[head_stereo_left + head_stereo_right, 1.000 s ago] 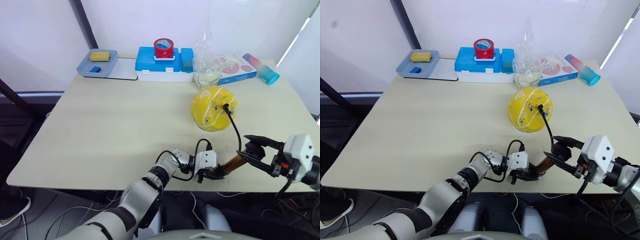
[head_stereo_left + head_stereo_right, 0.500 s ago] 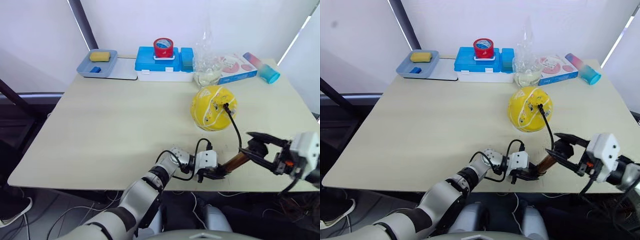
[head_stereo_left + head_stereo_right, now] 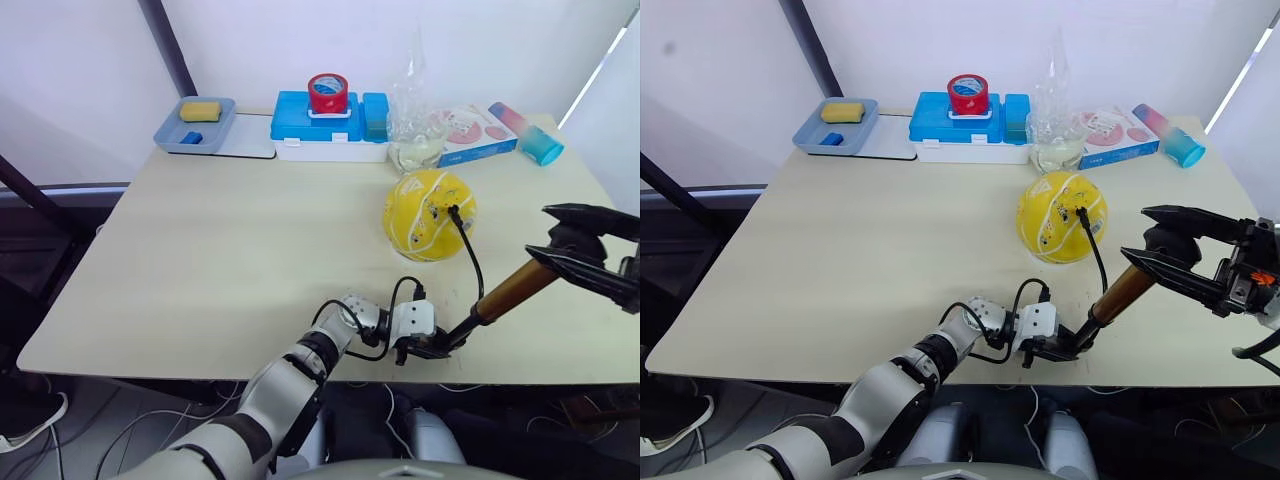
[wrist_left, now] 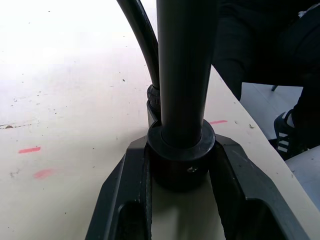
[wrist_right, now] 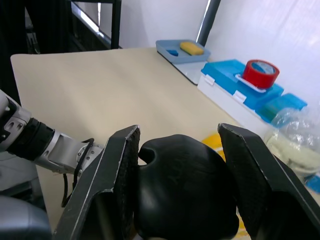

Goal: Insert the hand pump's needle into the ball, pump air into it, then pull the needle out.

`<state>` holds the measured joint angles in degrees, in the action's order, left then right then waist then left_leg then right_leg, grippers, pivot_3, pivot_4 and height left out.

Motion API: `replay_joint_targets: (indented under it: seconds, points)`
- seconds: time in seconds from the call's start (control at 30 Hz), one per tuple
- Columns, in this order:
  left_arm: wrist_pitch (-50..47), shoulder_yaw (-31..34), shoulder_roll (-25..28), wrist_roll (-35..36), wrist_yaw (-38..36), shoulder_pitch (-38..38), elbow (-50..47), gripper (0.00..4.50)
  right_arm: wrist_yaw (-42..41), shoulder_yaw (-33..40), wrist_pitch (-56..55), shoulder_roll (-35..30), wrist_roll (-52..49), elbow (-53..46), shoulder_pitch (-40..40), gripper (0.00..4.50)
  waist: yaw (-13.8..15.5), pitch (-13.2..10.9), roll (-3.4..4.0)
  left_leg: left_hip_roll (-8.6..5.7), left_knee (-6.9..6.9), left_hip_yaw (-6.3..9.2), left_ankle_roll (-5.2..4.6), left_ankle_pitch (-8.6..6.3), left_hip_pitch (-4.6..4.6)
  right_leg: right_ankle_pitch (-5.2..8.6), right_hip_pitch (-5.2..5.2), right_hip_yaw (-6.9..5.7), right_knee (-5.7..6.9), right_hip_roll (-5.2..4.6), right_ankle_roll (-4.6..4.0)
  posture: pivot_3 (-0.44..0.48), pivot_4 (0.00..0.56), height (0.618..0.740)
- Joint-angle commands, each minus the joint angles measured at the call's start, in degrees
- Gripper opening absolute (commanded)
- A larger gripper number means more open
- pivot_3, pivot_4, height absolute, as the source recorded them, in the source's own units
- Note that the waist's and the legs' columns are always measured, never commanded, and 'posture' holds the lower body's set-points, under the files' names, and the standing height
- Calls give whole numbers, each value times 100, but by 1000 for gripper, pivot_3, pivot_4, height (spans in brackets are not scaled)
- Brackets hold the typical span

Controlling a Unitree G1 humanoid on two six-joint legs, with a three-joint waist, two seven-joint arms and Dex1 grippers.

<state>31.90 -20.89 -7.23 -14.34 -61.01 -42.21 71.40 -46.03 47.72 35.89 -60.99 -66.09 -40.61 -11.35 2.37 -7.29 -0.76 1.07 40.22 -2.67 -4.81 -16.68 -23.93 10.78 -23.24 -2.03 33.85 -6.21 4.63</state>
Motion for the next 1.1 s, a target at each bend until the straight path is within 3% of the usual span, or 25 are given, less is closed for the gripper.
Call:
replay_joint_targets:
  seconds: [0.03, 0.43, 0.67, 0.8, 1.1]
  points:
    - [-165, -122, 26, -206, 52, 104, 254, 1110, -36, 159, -71, 120, 88, -162, 24, 2016, -1, 0, 0, 0, 0, 0, 0, 0, -1, 0, 0, 0, -1, 0, 0, 0, 150, 737]
    - [-194, -111, 0, -197, 107, 80, 260, 1110, -476, -2291, -1733, 1445, 2972, 377, -839, 2014, -9, 20, -35, 3, 3, 4, 0, 0, 18, 0, 7, 0, 7, 10, 1, 0, 150, 737]
    - [-195, -105, -1, -189, 110, 94, 254, 1110, -441, -2902, -2431, 1986, 3577, 970, -689, 2014, -13, 27, -43, 2, 3, 2, 0, 1, 19, 0, 7, 1, 9, 9, 1, 0, 150, 737]
    - [-194, -103, -5, -186, 108, 99, 253, 1110, -480, -2637, -2360, 1894, 3263, 734, -550, 2014, -11, 26, -41, 2, 3, 2, 1, 1, 18, 0, 6, 0, 9, 9, 1, 0, 150, 737]
    - [-175, -121, 11, -201, 86, 112, 259, 1110, -323, -728, -1221, 913, 1441, -99, -223, 2013, -4, 10, -10, 1, 4, 2, 1, 1, 15, -1, 5, 0, 7, 7, 1, 0, 150, 737]
